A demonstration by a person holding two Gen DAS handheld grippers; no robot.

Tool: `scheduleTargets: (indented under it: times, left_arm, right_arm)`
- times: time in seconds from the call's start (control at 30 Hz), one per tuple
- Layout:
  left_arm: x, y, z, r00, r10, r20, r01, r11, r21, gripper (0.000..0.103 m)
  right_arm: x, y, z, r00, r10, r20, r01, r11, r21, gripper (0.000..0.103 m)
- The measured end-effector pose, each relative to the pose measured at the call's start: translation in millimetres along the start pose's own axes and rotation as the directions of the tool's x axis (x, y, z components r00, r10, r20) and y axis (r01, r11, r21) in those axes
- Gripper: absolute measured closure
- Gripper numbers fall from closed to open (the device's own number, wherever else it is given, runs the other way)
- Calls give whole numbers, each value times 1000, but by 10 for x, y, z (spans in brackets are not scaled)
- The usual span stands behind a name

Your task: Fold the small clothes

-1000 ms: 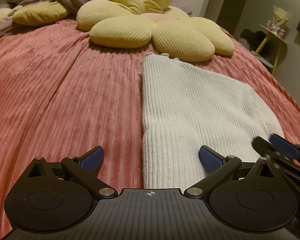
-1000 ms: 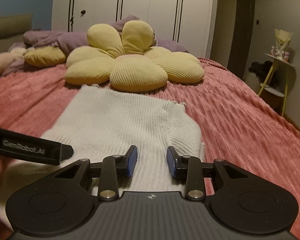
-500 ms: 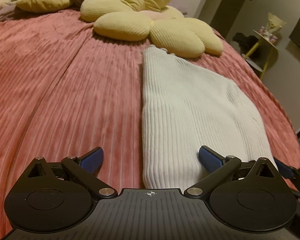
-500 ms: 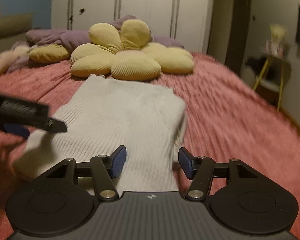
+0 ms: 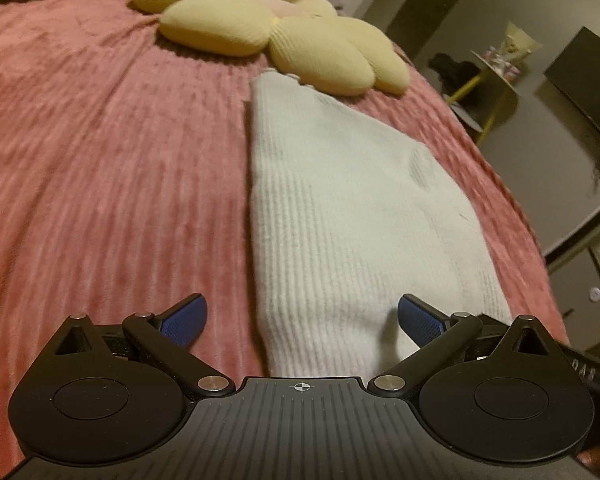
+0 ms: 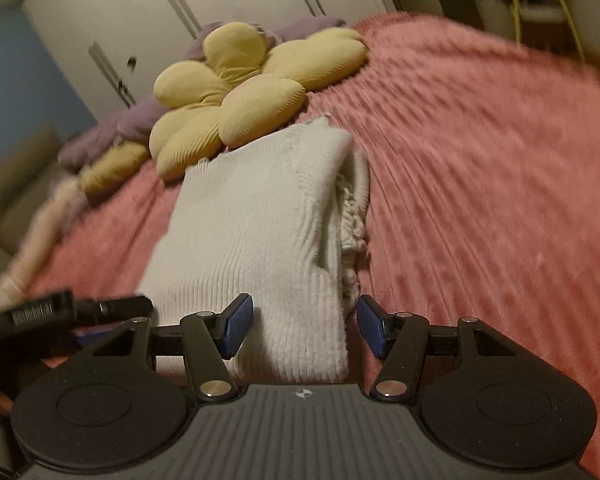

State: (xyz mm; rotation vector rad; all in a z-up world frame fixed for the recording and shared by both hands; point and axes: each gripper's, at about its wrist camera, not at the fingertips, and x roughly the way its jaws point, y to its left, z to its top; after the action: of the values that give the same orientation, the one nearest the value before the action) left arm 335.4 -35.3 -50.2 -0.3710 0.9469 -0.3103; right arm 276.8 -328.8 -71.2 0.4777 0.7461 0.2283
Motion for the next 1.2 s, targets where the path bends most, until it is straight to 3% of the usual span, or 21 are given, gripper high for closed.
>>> scheduleTargets:
  times: [0.1, 0.23, 0.3, 0.37, 0.47, 0.57, 0.63, 0.7, 0.8, 0.87, 1.03, 1.13, 1.2]
  left_arm:
    - [129, 24, 91, 998, -63, -31, 62, 998, -24, 0]
    - [293, 50, 229, 996, -84, -38, 82, 996, -45, 1]
    - [366, 57, 281, 994, -101, -43, 98, 992, -77, 15]
    - [434, 84, 313, 992, -113, -58, 107, 989, -97, 18]
    - [507, 140, 343, 987, -142, -70, 134, 985, -113, 19]
    - [538, 160, 350, 984, -166, -67, 157, 981, -113, 16]
    - [556, 128, 352, 986, -158, -59, 151, 982, -114, 16]
    - [543, 117, 359, 987, -154, -50, 147, 983, -112, 30]
    - [470, 160, 387, 988, -152, -34, 147, 981, -124, 49]
    - [372, 193, 418, 987, -157, -18, 153, 979, -136, 55]
    - [-82, 233, 380, 990, -139, 35, 141, 988, -69, 56]
    - [-408, 341, 246, 996, -64, 67, 68, 996, -64, 56]
    - [-580, 394, 114, 997, 10, 72, -10, 1000, -1, 52]
  right_arm:
    - [82, -149, 72, 997, 74, -17, -72, 993, 97, 42]
    - [238, -296, 211, 991, 131, -26, -123, 974, 188, 40]
    - [320, -367, 291, 987, 157, -22, -147, 962, 232, 40]
    - [427, -436, 356, 980, 194, -37, -176, 944, 278, 39]
    - [503, -433, 428, 977, 208, -44, -188, 941, 280, 53]
    - [575, -454, 452, 975, 217, -55, -193, 939, 285, 53]
    - [629, -465, 467, 972, 227, -60, -200, 934, 296, 49]
    - [685, -436, 484, 972, 225, -63, -198, 935, 295, 48]
    - [731, -367, 494, 976, 209, -65, -182, 940, 289, 60]
    - [728, -336, 498, 976, 209, -65, -181, 938, 297, 62]
    - [729, -72, 495, 951, 302, -71, -269, 918, 291, 63]
    - [801, 179, 391, 923, 369, -108, -330, 905, 270, 63]
    - [859, 297, 261, 905, 400, -145, -351, 894, 278, 62]
